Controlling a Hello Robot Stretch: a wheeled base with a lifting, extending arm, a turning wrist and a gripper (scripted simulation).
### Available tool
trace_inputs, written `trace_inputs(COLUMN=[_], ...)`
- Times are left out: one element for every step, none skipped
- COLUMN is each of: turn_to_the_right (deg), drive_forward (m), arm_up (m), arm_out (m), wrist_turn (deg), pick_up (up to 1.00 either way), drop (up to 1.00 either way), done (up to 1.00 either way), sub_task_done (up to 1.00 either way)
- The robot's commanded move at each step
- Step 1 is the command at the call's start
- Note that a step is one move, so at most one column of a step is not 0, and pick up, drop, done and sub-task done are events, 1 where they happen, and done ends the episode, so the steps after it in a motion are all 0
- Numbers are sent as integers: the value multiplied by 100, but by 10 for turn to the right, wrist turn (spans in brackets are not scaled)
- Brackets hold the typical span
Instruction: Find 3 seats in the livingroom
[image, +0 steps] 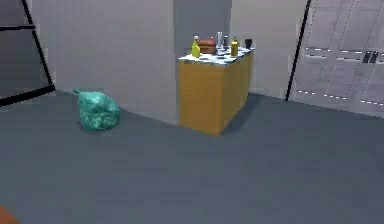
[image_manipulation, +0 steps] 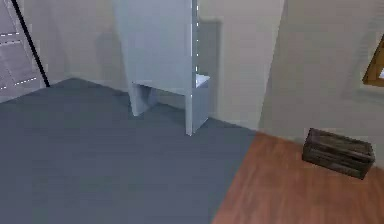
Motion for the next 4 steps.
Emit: trace_inputs(turn_to_the_right=[-450,-450,-450,-90], drive_forward=[0,0,0,0], arm_up=[0,0,0,0], arm_out=[0,0,0,0], wrist_turn=[0,0,0,0], pick_up=[0,0,0,0], drop=[0,0,0,0], done=[0,0,0,0], sub_task_done=[0,0,0,0])
